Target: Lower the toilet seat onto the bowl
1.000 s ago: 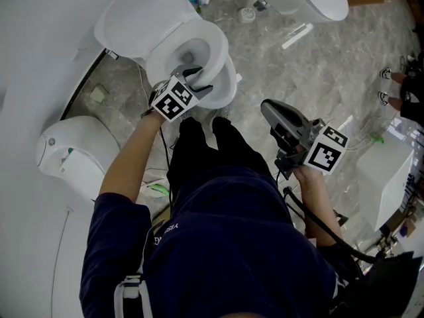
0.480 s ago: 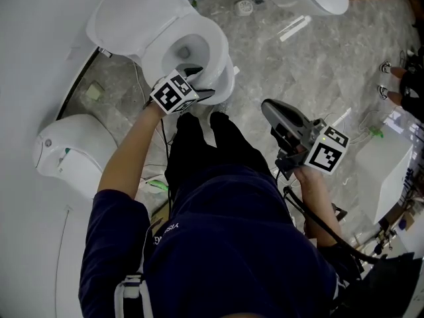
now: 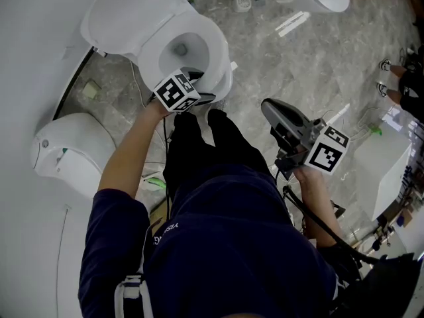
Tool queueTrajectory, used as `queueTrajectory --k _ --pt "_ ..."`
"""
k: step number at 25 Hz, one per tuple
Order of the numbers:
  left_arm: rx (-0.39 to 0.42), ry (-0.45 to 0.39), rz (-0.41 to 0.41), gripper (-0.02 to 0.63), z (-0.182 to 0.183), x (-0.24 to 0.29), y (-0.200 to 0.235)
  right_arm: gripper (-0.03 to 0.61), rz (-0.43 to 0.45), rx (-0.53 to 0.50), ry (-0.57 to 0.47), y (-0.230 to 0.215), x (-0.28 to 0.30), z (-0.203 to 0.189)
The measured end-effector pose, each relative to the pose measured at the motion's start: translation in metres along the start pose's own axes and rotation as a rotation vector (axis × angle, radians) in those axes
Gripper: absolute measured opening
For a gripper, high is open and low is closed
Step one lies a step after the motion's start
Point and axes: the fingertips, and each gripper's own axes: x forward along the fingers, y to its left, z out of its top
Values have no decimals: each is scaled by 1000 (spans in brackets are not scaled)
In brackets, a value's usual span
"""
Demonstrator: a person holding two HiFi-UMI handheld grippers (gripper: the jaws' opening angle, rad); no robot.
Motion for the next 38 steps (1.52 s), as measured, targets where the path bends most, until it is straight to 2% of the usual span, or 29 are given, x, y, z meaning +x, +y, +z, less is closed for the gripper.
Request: queueTrajectory --k 26,38 --pt "44 48 73 347 -21 62 -10 9 -30 79 36 -29 -8 -27" --pt "54 109 110 353 -43 96 -9 9 -51 122 43 -47 -19 -51"
